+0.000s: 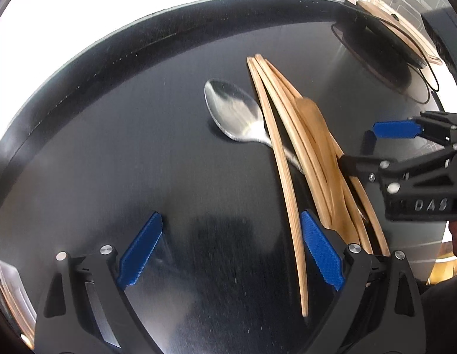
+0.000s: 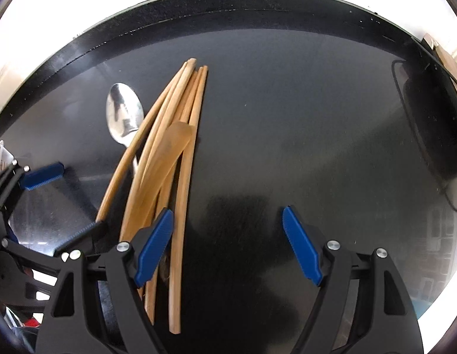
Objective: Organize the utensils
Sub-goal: 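Grasp a chopstick with the right tool while the left tool grasps another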
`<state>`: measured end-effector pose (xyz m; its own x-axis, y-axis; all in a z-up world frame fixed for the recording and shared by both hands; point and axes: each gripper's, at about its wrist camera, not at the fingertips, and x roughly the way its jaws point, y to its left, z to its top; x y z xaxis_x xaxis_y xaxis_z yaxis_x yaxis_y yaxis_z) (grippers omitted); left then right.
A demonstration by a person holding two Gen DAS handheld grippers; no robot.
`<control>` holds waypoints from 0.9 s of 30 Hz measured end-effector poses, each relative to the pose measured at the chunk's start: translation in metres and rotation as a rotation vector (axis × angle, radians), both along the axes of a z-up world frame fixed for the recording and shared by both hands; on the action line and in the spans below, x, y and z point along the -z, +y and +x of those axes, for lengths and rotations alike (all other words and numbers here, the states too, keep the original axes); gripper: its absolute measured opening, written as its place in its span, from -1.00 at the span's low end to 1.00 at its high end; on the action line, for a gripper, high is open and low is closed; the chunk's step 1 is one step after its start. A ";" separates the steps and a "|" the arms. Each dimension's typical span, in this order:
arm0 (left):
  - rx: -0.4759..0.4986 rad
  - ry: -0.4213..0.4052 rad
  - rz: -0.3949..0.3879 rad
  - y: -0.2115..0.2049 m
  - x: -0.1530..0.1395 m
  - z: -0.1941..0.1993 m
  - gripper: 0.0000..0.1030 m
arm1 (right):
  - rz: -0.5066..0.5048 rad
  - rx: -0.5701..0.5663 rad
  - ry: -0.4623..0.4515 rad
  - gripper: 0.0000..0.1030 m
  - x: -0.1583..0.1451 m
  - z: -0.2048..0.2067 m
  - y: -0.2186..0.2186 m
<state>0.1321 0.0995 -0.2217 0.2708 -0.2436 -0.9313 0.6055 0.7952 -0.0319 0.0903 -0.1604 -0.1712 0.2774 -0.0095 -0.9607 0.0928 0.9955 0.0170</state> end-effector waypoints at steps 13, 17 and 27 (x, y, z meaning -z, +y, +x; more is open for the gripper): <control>0.012 -0.024 -0.016 -0.023 0.000 0.024 0.78 | -0.033 -0.076 -0.057 0.18 -0.002 0.018 0.000; 0.013 -0.025 -0.011 -0.028 0.002 0.026 0.77 | -0.030 -0.095 -0.075 -0.18 -0.005 0.018 0.001; 0.084 -0.016 -0.018 -0.045 -0.007 0.023 -0.57 | -0.019 -0.088 -0.075 -0.85 -0.007 0.021 0.001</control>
<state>0.1552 0.0549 -0.2151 0.2641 -0.2830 -0.9220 0.6703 0.7413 -0.0355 0.1111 -0.1597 -0.1646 0.3486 -0.0003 -0.9373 0.0046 1.0000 0.0014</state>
